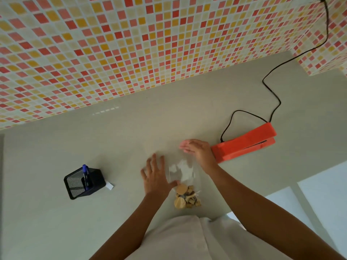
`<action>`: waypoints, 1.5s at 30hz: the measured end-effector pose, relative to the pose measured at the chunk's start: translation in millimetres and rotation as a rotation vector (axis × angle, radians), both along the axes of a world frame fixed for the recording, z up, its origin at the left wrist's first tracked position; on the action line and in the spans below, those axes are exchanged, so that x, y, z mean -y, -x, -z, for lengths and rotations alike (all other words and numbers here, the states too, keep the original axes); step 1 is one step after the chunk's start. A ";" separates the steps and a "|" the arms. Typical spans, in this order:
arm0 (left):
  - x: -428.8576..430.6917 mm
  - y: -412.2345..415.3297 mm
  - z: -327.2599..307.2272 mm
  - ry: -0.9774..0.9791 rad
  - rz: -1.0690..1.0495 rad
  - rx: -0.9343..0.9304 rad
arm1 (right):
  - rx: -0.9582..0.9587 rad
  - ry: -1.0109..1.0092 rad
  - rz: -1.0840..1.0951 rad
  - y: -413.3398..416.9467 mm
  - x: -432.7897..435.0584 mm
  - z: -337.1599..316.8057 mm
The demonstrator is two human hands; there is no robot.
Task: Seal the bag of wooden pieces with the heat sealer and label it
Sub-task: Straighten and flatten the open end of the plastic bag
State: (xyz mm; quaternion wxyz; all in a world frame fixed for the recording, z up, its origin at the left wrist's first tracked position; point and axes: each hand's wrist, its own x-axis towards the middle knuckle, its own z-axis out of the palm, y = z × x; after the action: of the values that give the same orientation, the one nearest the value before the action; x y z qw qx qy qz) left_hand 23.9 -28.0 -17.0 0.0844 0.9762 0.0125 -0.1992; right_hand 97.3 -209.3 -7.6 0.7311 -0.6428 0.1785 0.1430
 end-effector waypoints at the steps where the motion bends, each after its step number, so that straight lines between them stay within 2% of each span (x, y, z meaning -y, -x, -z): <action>1: -0.6 -0.7 1.0 0.003 -0.041 -0.013 | -0.042 -0.068 -0.056 3.7 -5.4 -3.7; 4: 0.9 0.0 1.2 0.013 -0.113 -0.035 | -0.167 -0.113 -0.279 26.0 -18.2 -0.3; 6: 2.2 3.0 0.7 0.023 -0.135 -0.038 | -0.229 -0.120 -0.332 42.6 -22.0 9.4; 11: 2.1 8.7 0.4 0.046 -0.157 -0.018 | -0.279 -0.122 -0.300 55.1 -23.2 18.7; 19: 6.1 9.7 2.4 0.038 0.010 0.017 | -0.298 -0.088 -0.306 3.5 -16.6 11.9; 24: 6.1 8.0 2.2 0.031 0.193 -0.003 | -0.292 -0.139 -0.094 -26.1 -15.1 17.6; 32: 4.2 2.8 -1.3 0.016 0.193 -0.020 | -0.012 -0.039 0.156 -3.5 -32.2 17.7; 37: 3.1 3.7 1.8 0.016 0.175 -0.028 | -0.050 -0.100 0.069 38.7 -23.0 7.8; 41: 2.9 3.7 4.8 0.027 0.168 -0.017 | -0.166 -0.047 0.021 85.1 -12.1 9.0; 45: 3.8 4.2 3.9 0.046 0.154 -0.006 | -0.156 0.010 0.001 95.1 -4.4 14.0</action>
State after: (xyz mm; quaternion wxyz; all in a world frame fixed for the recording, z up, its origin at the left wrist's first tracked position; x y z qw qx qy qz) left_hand 19.7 -31.8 -20.9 0.0913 0.9715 -0.0672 -0.2083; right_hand 2.2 -204.9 -21.6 0.7119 -0.6331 0.2361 0.1914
